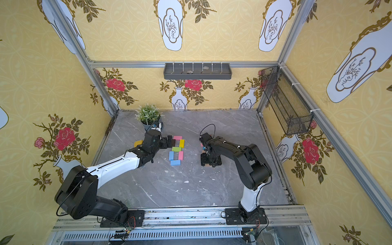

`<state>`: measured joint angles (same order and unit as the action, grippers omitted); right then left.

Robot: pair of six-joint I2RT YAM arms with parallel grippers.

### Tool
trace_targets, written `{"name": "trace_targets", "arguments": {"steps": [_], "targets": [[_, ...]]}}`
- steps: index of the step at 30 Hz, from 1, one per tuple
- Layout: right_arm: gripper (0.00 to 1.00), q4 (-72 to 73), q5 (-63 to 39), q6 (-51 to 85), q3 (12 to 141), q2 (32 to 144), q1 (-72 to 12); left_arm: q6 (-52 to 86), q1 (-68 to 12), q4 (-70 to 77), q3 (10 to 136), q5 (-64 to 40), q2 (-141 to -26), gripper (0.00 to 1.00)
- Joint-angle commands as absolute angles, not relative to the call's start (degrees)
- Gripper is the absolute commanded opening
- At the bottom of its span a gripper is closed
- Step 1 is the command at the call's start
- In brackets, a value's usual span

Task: Assemble the number 8 with building blocks
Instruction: Assemble the building block at the center of the board.

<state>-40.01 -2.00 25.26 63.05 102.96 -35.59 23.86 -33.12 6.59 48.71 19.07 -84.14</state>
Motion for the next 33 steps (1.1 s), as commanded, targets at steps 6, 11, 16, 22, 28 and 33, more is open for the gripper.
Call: {"name": "trace_targets", "arguments": {"steps": [6, 11, 16, 22, 28, 33], "targets": [[0.71, -38.67, 0.18, 24.69, 63.65, 104.06, -35.59, 23.49, -33.05, 6.42, 49.12, 18.99, -84.64, 1.0], [0.71, -38.58, 0.17, 24.78, 63.91, 104.33, -35.54, 23.38, -33.05, 6.42, 49.13, 18.98, -84.64, 1.0], [0.71, -38.63, 0.34, 24.75, 64.06, 104.5, -35.46, 23.38, -33.05, 6.41, 49.22, 19.07, -84.64, 1.0], [0.75, -38.67, 0.26, 24.71, 64.16, 104.73, -35.43, 23.39, -33.05, 6.33, 49.24, 19.07, -84.66, 1.0], [0.84, -38.76, 0.31, 24.73, 64.16, 104.76, -35.46, 23.4, -33.05, 6.33, 49.22, 19.16, -84.64, 1.0], [0.9, -38.87, 0.43, 24.91, 64.03, 104.5, -35.5, 23.43, -33.09, 6.33, 49.22, 19.16, -84.64, 1.0]]}}
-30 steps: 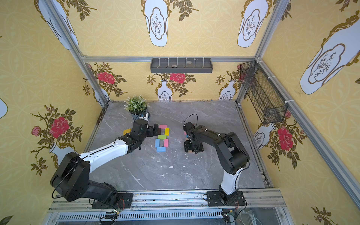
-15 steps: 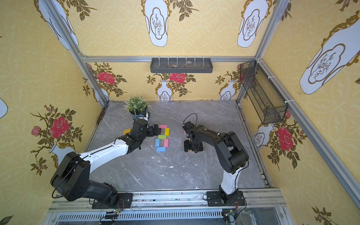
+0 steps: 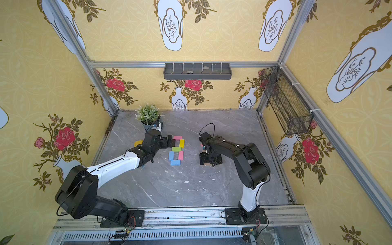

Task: Assemble the number 8 with building blocks
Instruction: Assemble the building block at the center of the board.

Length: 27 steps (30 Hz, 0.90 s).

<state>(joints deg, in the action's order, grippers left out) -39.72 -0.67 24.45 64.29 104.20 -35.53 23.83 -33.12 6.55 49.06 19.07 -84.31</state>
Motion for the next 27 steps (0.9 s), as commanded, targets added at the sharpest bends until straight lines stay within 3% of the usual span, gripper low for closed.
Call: {"name": "trace_targets", "arguments": {"steps": [1, 8, 15, 23, 27], "targets": [[0.91, -38.93, 0.49, 25.02, 63.99, 104.4, -35.51, 23.36, -33.05, 6.31, 49.18, 19.19, -84.64, 1.0], [1.0, -39.27, 0.26, 25.06, 63.63, 103.39, -35.54, 23.45, -33.05, 6.24, 49.06, 19.27, -84.41, 1.0], [0.98, -39.94, -0.31, 24.97, 62.89, 99.97, -37.08, 23.42, -33.05, 6.25, 48.85, 19.33, -83.64, 1.0], [0.97, -39.92, -2.04, 23.94, 64.83, 90.07, -43.76, 23.04, -33.05, 6.24, 47.33, 20.44, -80.21, 1.0], [0.98, -32.71, -1.53, 24.76, 63.39, 81.97, -44.52, 20.91, -33.05, 7.04, 45.21, 22.69, -77.27, 1.0]]}}
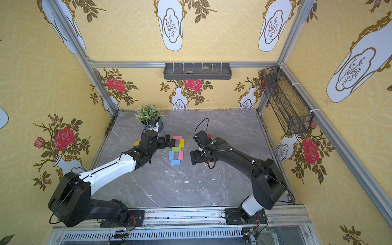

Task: Assemble the number 8 with building blocks
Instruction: Assemble the building block at the center of the board, then reset both arms

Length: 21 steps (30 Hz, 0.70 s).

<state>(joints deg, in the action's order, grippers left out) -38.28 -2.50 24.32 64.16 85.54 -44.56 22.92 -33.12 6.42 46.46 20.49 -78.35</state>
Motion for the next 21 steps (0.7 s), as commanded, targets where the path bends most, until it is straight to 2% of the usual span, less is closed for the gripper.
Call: {"name": "trace_targets", "arguments": {"steps": [1, 6, 11, 17, 21], "targets": [[0.98, -30.05, 0.24, 24.87, 61.93, 79.5, -44.44, 20.07, -33.05, 7.61, 44.27, 23.54, -76.3, 1.0], [0.98, -16.61, 10.99, 23.68, 52.37, 68.08, -41.06, 14.55, -33.02, 13.26, 37.62, 29.94, -70.37, 1.0], [0.97, -5.23, 16.89, 18.99, 42.7, 60.4, -33.35, 10.66, -31.47, 15.9, 31.72, 34.41, -63.03, 1.0], [0.98, 5.63, 26.48, 10.59, 34.73, 59.88, -27.75, 7.35, -26.76, 21.96, 23.43, 36.11, -55.38, 1.0], [0.98, 13.87, 25.63, 7.84, 29.36, 62.44, -21.68, 6.1, -22.88, 27.33, 18.85, 36.28, -53.03, 1.0]]}}
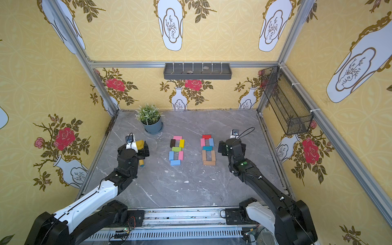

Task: Assemble the number 8 with building blocks
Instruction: Reset both arms

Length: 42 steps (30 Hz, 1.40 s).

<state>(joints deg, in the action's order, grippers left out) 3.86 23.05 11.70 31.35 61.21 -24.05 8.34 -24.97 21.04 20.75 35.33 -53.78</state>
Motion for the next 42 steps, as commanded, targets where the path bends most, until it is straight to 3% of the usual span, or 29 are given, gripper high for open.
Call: {"name": "trace_targets", "arguments": {"steps": [1, 7, 13, 23, 32, 42], "targets": [[0.98, 15.97, 25.99, 7.67, 28.13, 63.39, -20.05, 6.07, -21.96, 28.91, 18.17, 36.0, -52.76, 1.0], [0.98, 30.54, 20.06, 5.44, 21.26, 68.04, -10.59, 3.22, -20.25, 30.61, 17.08, 36.1, -52.88, 1.0], [0.98, 37.25, 21.4, -1.04, 20.42, 73.53, -10.29, 0.89, -17.87, 40.69, 13.1, 34.85, -57.73, 1.0], [0.98, 51.53, 21.81, -5.0, 16.07, 82.34, -11.19, 2.9, -15.4, 39.98, 12.87, 30.09, -57.13, 1.0], [0.97, 47.31, 27.2, -3.43, 19.96, 85.31, -11.99, 4.3, -14.92, 39.77, 8.77, 30.25, -52.09, 1.0], [0.98, 54.83, 17.5, -2.11, 12.18, 79.16, -7.94, -0.18, -14.52, 43.55, 7.08, 30.36, -55.63, 1.0]]}}
